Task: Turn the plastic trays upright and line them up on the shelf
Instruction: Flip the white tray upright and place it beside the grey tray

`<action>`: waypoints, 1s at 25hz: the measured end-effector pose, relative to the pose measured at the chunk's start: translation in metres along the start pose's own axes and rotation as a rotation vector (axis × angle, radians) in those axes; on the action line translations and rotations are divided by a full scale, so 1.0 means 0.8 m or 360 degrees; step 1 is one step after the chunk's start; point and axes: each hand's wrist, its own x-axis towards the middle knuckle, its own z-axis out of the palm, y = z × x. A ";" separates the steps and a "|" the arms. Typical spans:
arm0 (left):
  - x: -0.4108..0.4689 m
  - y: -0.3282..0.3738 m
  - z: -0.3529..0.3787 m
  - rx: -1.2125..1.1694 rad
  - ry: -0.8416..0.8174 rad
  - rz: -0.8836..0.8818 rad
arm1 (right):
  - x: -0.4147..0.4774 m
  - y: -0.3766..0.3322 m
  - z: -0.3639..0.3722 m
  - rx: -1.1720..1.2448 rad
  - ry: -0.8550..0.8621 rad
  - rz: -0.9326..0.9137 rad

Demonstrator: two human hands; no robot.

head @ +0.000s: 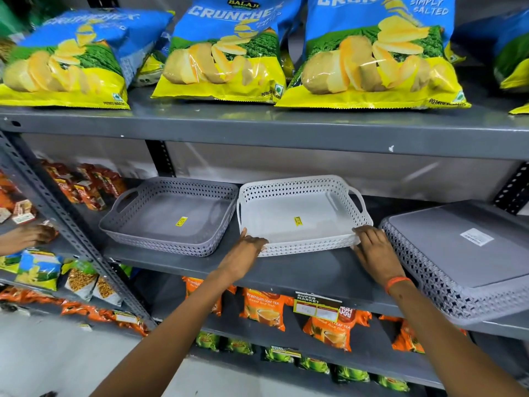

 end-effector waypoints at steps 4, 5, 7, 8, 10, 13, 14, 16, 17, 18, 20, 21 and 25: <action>-0.013 -0.009 -0.012 0.0157 0.0049 0.0034 | -0.012 -0.016 -0.006 -0.0065 0.0181 -0.0160; -0.018 -0.014 -0.014 0.0185 0.0071 0.0025 | -0.019 -0.024 -0.006 -0.0040 0.0209 -0.0188; -0.029 -0.024 -0.017 0.0200 0.0105 0.0029 | -0.032 -0.041 -0.005 0.0038 0.0245 -0.0183; -0.033 -0.029 -0.018 0.0193 0.0118 0.0033 | -0.038 -0.049 -0.005 0.0069 0.0266 -0.0170; -0.039 -0.036 -0.021 0.0162 0.0140 0.0038 | -0.048 -0.063 -0.004 0.0103 0.0302 -0.0147; -0.040 -0.041 -0.023 0.0125 0.0176 0.0047 | -0.058 -0.076 -0.004 0.0099 0.0295 -0.0108; -0.040 -0.043 -0.022 0.0133 0.0166 0.0050 | -0.060 -0.078 -0.004 0.0097 0.0283 -0.0093; -0.040 -0.044 -0.020 0.0162 0.0160 0.0054 | -0.062 -0.082 -0.007 0.0091 0.0272 -0.0074; -0.041 -0.044 -0.019 0.0178 0.0169 0.0052 | -0.062 -0.083 -0.008 0.0084 0.0274 -0.0066; -0.042 -0.044 -0.019 0.0188 0.0189 0.0056 | -0.062 -0.084 -0.009 0.0077 0.0278 -0.0056; -0.045 -0.042 -0.019 0.0190 0.0250 0.0076 | -0.063 -0.085 -0.011 0.0059 0.0277 -0.0044; -0.047 -0.041 -0.020 0.0191 0.0272 0.0088 | -0.063 -0.085 -0.012 0.0055 0.0278 -0.0044; -0.050 -0.044 -0.020 0.0204 0.0301 0.0097 | -0.064 -0.087 -0.012 0.0060 0.0258 -0.0035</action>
